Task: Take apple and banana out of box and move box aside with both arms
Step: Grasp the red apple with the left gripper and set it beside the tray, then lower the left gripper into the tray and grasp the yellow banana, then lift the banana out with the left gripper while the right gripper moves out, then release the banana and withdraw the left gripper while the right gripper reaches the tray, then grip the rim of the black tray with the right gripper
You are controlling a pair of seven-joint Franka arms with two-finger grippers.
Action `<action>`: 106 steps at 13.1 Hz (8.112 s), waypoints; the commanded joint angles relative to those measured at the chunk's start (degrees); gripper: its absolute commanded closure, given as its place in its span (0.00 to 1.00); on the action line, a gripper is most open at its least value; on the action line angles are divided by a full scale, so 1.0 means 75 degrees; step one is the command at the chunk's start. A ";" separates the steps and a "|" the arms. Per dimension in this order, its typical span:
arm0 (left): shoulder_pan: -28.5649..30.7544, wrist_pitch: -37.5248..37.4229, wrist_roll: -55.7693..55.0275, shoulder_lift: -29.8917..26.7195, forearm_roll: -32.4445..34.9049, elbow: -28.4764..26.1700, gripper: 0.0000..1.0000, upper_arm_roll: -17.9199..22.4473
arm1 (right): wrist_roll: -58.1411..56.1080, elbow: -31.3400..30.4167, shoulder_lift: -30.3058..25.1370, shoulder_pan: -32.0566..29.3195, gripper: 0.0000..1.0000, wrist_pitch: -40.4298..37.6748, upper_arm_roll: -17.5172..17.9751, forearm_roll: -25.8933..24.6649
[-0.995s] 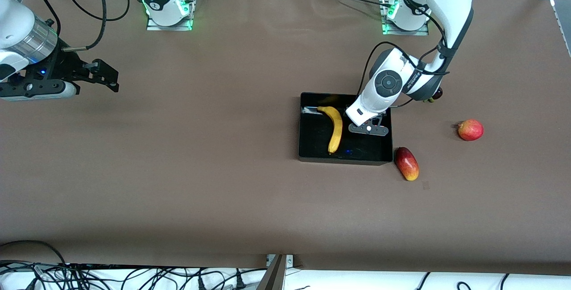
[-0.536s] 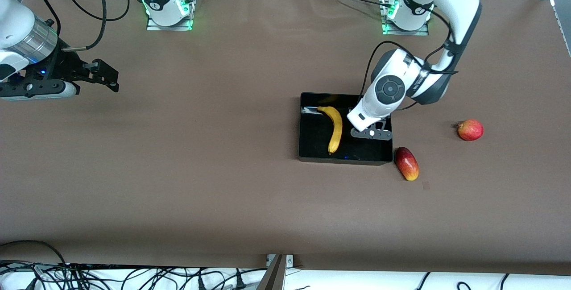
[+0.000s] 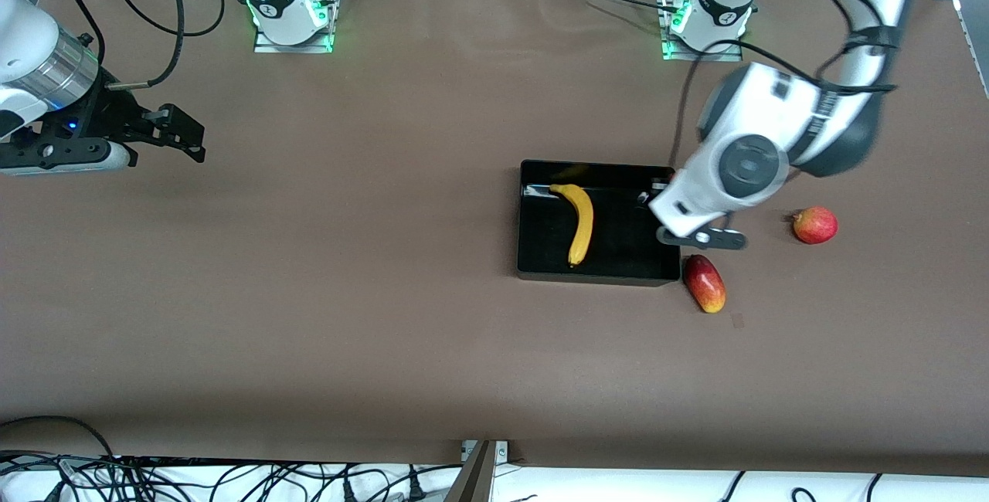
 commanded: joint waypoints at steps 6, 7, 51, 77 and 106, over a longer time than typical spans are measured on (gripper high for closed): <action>0.1607 0.3790 0.2478 -0.0726 0.0156 -0.3717 0.77 -0.0104 | 0.0103 0.0098 -0.0016 -0.0051 0.00 -0.0081 0.0063 0.0044; 0.1596 0.4495 0.2513 -0.0692 0.0284 -0.4177 0.78 -0.0092 | 0.0103 0.0075 -0.0016 -0.0062 0.00 -0.0093 0.0063 0.0044; 0.0151 -0.0698 -0.1475 0.1419 0.0062 0.1960 0.99 -0.1076 | 0.0091 0.0063 -0.0004 -0.0086 0.00 -0.0152 0.0040 0.0032; 0.3588 -0.0147 0.2244 -0.0078 0.1203 0.1069 0.00 -0.2236 | 0.3378 0.0051 0.2701 0.2947 0.00 0.2305 0.0133 0.1063; 0.0471 -0.0326 0.2244 -0.3105 -0.0640 -0.0209 0.00 0.1607 | 0.5556 0.2663 0.5786 0.4651 1.00 0.3556 -0.0218 0.0383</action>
